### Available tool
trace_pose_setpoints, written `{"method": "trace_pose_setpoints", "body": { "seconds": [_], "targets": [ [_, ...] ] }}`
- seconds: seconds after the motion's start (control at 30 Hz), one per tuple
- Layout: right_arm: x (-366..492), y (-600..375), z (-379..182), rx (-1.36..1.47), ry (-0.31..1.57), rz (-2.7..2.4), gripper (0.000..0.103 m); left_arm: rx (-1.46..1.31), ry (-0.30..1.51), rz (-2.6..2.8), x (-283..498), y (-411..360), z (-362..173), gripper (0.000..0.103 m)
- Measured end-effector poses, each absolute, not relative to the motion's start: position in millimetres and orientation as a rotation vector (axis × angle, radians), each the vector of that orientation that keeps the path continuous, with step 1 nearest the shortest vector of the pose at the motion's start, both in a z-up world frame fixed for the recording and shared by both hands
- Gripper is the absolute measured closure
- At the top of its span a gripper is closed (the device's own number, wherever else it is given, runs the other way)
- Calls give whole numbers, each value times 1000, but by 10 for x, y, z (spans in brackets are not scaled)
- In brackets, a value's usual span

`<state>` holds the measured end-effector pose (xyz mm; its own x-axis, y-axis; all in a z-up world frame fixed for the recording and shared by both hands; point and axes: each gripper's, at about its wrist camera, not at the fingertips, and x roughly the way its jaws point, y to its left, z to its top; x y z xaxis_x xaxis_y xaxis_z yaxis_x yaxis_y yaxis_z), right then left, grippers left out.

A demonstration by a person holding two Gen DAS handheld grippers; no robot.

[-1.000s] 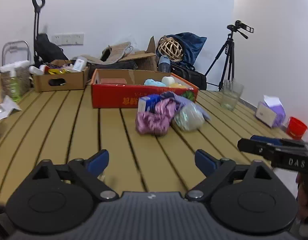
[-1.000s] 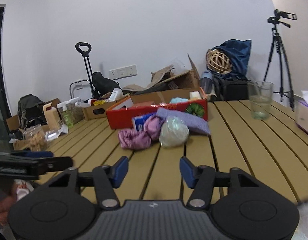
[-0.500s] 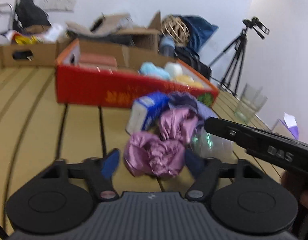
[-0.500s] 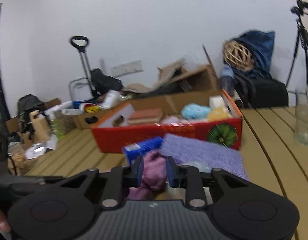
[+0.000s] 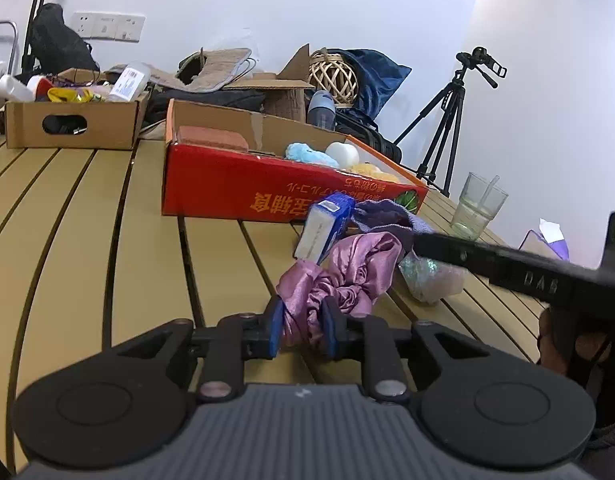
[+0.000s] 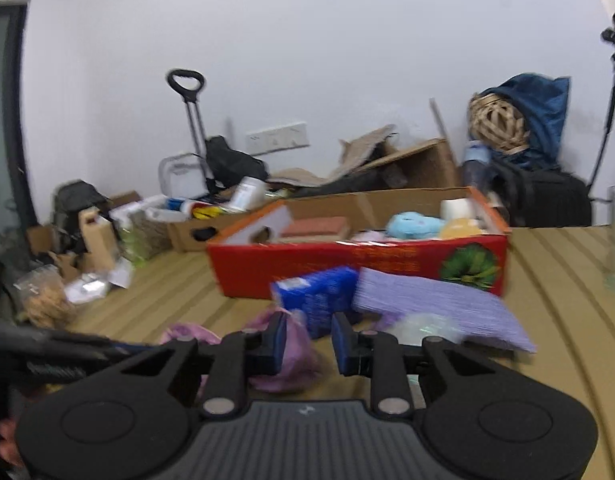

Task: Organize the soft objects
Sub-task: 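Close both tools together on the pink satin cloth, then carry the pink satin cloth into the cardboard box and open both tools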

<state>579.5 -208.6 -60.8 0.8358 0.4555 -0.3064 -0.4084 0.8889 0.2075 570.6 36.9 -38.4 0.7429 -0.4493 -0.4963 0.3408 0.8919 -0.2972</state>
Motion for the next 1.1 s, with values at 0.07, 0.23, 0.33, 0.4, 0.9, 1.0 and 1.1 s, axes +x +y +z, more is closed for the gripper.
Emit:
{"method": "trace_pose_setpoints", "body": {
  "seconds": [0.07,0.23,0.33,0.4,0.9,1.0,1.1],
  "targets": [
    [5868,-2003,-552,128,361,477,78,-186,596,-427,5726,343,-390,77],
    [6144,-1769,-616,43,495,477,80,-135,591,-415,5698,273,-416,63],
    [6151,-1792,-698,20,535,465,80,-117,600,-390,5718,274,-435,61],
    [6171,-1843,-732,65,552,478,80,-111,610,-401,5740,256,-451,68],
    [5813,-1889,-725,171,551,553,95,-251,561,-426,5727,362,-317,95],
    [5648,-1929,-461,192,473,559,95,-299,509,-455,5774,368,-41,95],
    [5783,-2037,-75,192,397,555,95,-266,447,-488,6078,313,350,95]
  ]
}}
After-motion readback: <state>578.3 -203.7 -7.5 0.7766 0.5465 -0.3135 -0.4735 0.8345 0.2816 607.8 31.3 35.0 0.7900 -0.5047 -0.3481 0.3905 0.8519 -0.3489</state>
